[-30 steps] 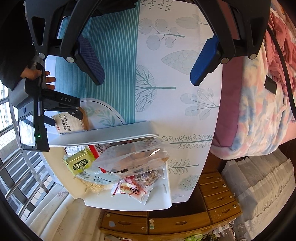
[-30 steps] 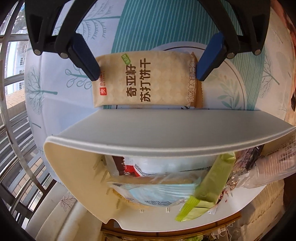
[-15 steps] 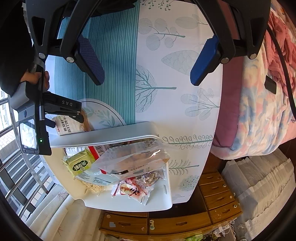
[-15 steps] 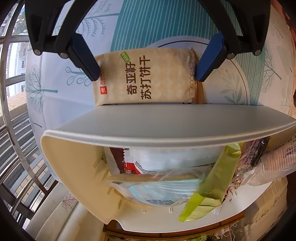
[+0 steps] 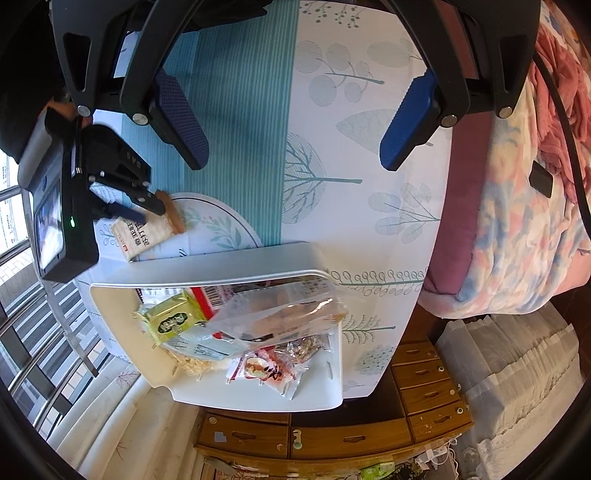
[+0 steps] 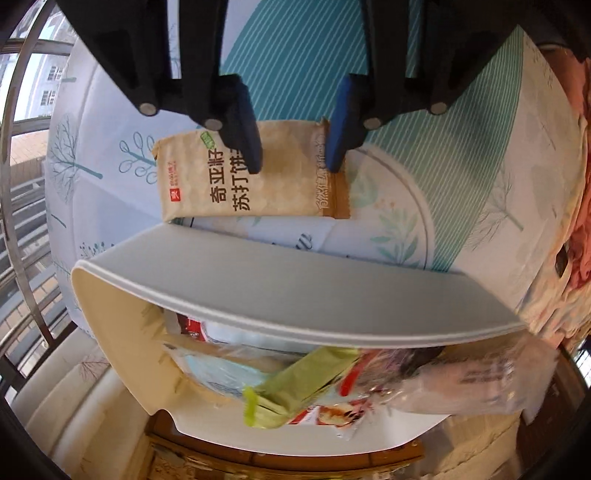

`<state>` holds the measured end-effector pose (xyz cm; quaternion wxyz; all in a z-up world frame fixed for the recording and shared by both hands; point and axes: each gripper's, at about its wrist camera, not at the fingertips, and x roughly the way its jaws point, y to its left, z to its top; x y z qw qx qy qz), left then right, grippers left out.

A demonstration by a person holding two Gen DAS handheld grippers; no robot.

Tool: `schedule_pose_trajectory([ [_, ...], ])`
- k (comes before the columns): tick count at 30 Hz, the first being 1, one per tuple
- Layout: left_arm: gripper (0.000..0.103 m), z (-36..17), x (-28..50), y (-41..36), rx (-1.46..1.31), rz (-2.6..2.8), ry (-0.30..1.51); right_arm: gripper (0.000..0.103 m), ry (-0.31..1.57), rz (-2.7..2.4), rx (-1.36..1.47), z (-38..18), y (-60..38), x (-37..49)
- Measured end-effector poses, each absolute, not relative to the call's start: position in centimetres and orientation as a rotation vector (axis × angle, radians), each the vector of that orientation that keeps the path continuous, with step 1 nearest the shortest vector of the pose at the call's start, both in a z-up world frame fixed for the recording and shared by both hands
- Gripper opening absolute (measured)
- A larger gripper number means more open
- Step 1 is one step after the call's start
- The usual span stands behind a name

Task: Organize snacks
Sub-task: 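Lift the cracker pack with the right tool up over the tray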

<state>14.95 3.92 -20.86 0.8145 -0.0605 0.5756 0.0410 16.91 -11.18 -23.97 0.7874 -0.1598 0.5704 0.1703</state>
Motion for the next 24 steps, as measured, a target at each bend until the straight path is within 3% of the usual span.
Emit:
schedule_pose_trajectory([
  [1, 0.093, -20.8, 14.8, 3.7, -0.132, 0.089, 1.225, 0.004, 1.251, 0.39, -0.325, -24.0, -11.4, 16.7],
  [8, 0.093, -20.3, 14.0, 2.9, -0.147, 0.106, 1.207, 0.002, 1.311, 0.357, -0.27, -23.8, -13.5, 15.7],
  [15, 0.093, -20.1, 13.9, 3.3, -0.161, 0.118, 1.197, 0.003, 1.328, 0.198, -0.022, -22.7, -18.5, 17.8],
  [16, 0.093, -20.1, 13.9, 3.3, -0.161, 0.116, 1.196, 0.005, 1.34, 0.176, 0.013, -22.7, -19.3, 18.2],
  [18, 0.093, -20.1, 13.9, 3.4, -0.158, 0.11, 1.197, 0.021, 1.368, 0.13, 0.111, -23.1, -20.8, 19.0],
  [19, 0.093, -20.1, 13.9, 3.4, -0.156, 0.108, 1.198, 0.039, 1.379, 0.109, 0.154, -23.4, -21.2, 19.3],
  [20, 0.093, -20.1, 14.0, 3.4, -0.154, 0.105, 1.199, 0.05, 1.387, 0.086, 0.206, -23.6, -21.8, 19.6],
  [24, 0.093, -20.3, 14.1, 3.9, -0.153, 0.099, 1.205, 0.051, 1.399, 0.059, 0.373, -24.2, -23.8, 20.1],
])
